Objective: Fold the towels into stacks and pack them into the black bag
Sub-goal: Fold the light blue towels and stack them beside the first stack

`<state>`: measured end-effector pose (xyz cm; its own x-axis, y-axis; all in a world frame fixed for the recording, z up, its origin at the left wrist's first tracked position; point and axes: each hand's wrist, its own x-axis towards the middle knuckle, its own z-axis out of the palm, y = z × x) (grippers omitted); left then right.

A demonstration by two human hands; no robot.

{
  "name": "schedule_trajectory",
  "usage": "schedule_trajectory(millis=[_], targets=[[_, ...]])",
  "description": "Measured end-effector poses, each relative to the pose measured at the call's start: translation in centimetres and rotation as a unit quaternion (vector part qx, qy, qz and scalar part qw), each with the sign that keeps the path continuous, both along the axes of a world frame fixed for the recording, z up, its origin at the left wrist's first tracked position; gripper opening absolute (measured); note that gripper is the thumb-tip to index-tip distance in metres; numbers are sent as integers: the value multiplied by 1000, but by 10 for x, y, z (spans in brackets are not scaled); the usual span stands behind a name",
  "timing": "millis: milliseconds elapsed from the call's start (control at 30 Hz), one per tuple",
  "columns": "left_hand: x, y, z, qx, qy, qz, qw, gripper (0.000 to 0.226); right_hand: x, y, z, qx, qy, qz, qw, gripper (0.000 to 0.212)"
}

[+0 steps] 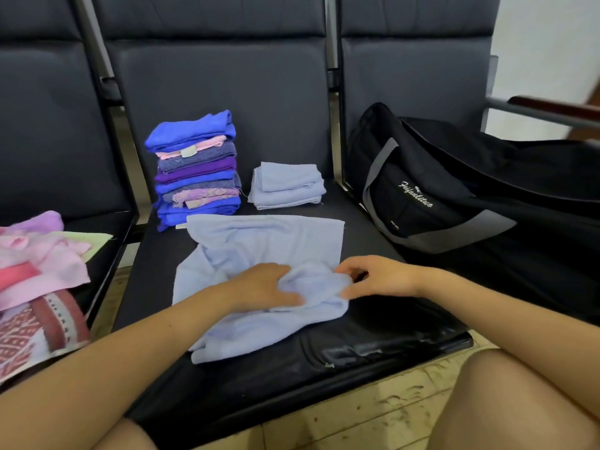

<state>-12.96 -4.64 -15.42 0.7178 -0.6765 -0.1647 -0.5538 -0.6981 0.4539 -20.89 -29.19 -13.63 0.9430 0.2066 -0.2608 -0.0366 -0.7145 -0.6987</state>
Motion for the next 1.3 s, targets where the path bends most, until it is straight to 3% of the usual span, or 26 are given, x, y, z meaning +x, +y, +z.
schedule_trajectory(millis=[33, 100, 167, 233, 300, 367, 400, 500, 600, 767, 900, 1000, 1100, 1167, 1233, 1300], targets=[[3, -2, -2, -4, -13, 3, 1000, 47, 0, 1, -3, -40, -24, 17, 999, 28], [5, -3, 7, -120, 4, 71, 990, 43, 3, 6, -6, -77, -68, 39, 994, 34], [5, -4, 26, -235, 36, 166, 957, 31, 5, 11, 4, 12, -103, -7, 995, 47], [5, -3, 52, -368, 94, 244, 892, 18, 9, 18, 27, 141, -145, -76, 976, 53], [8, 2, 81, -503, 152, 287, 801, 12, 12, 29, 55, 230, -173, -108, 951, 31], [14, 8, 103, -584, 220, 261, 737, 14, 12, 40, 79, 247, -211, -115, 939, 25], [16, 10, 112, -603, 244, 232, 723, 14, 13, 44, 85, 238, -229, -120, 936, 26], [15, 12, 122, -610, 237, 240, 717, 21, 15, 47, 91, 227, -255, -147, 928, 29], [10, 21, 115, -607, 214, 298, 705, 56, 17, 39, 86, 151, -285, -150, 935, 28], [5, 45, 109, -609, 177, 347, 691, 21, 15, 25, 65, -7, -235, -84, 968, 40], [3, 67, 98, -598, 164, 391, 680, 21, 15, 23, 54, -59, -197, -26, 978, 40], [4, 89, 81, -538, 120, 441, 708, 24, 11, 24, 42, 31, -195, -78, 977, 20], [4, 106, 54, -381, 87, 436, 811, 28, 8, 23, 19, 50, -135, -96, 985, 31], [-1, 115, 29, -214, 86, 404, 885, 53, 5, 24, 8, 29, -44, -78, 996, 41], [-7, 122, 12, -63, 34, 375, 924, 71, 6, 25, 4, -12, 18, -62, 998, 44], [-13, 123, 7, -1, -29, 327, 945, 67, 9, 26, 3, -31, 20, -66, 997, 45]])
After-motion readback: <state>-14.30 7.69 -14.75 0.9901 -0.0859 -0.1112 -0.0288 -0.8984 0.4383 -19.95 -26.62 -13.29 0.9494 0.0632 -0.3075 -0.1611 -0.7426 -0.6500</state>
